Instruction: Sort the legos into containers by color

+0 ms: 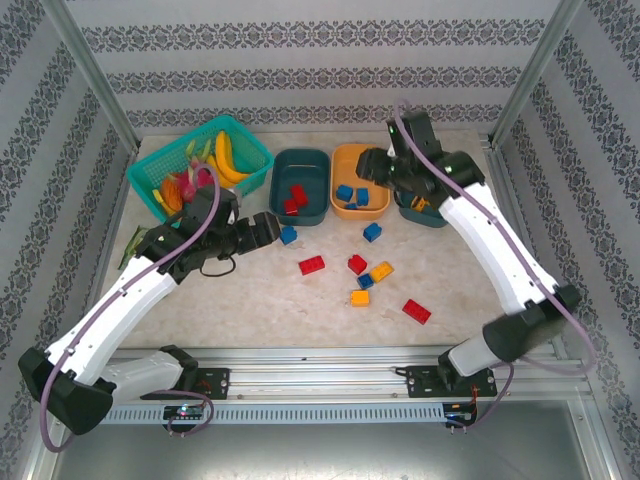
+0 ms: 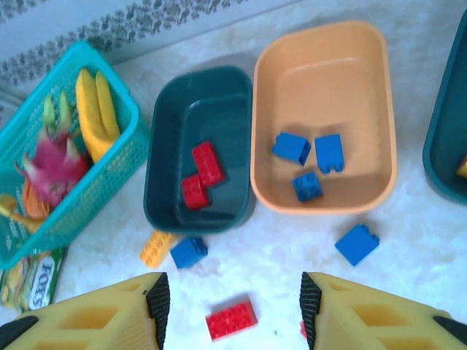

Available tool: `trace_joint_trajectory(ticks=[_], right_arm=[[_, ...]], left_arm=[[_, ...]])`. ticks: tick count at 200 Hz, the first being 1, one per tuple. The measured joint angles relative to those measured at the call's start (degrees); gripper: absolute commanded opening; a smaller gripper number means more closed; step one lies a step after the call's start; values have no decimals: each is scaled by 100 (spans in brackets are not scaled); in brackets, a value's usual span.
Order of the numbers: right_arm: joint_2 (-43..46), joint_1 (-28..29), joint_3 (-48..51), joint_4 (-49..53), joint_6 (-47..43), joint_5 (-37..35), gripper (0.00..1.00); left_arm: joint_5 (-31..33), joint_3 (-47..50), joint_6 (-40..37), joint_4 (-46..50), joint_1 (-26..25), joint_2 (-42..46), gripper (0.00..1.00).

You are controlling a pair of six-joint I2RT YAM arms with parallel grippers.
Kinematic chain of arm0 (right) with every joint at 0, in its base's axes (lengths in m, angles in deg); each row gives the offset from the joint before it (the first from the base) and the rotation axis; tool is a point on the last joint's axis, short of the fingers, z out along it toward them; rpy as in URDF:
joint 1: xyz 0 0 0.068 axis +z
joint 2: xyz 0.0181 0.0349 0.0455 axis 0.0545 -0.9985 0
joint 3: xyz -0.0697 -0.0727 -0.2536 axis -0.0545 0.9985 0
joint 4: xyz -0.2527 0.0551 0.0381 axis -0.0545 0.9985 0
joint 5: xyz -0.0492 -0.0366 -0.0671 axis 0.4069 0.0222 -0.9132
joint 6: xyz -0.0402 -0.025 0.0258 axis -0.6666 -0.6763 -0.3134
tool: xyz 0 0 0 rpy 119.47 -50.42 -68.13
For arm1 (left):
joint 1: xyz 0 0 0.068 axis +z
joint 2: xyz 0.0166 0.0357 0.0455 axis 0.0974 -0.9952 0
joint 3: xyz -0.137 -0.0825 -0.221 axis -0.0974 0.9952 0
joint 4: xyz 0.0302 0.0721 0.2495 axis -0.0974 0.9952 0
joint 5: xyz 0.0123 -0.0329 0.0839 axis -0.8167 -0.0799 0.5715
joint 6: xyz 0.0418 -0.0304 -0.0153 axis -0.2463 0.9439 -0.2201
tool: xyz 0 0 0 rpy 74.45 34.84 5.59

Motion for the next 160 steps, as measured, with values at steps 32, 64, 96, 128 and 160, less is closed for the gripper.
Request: trace_joint_trajectory(ticks=[32, 64, 96, 128, 160], right_arm=[[872, 584, 1119, 22, 52, -105, 53], [1580, 1272, 2238, 11, 291, -129, 53], [1991, 1784, 3115, -144, 442, -127, 54], [2041, 1954, 3442, -372, 507, -125, 54], [2039, 1991, 3473, -566, 570, -144, 54]], left_arm=[[-63, 337, 0, 188, 0, 157, 89], [-109, 809, 20, 260, -7, 175, 84], [-57, 1244, 98, 256, -13, 205, 83], [138, 1316, 63, 234, -13, 4, 82], [173, 1316, -26, 177, -13, -214, 80]])
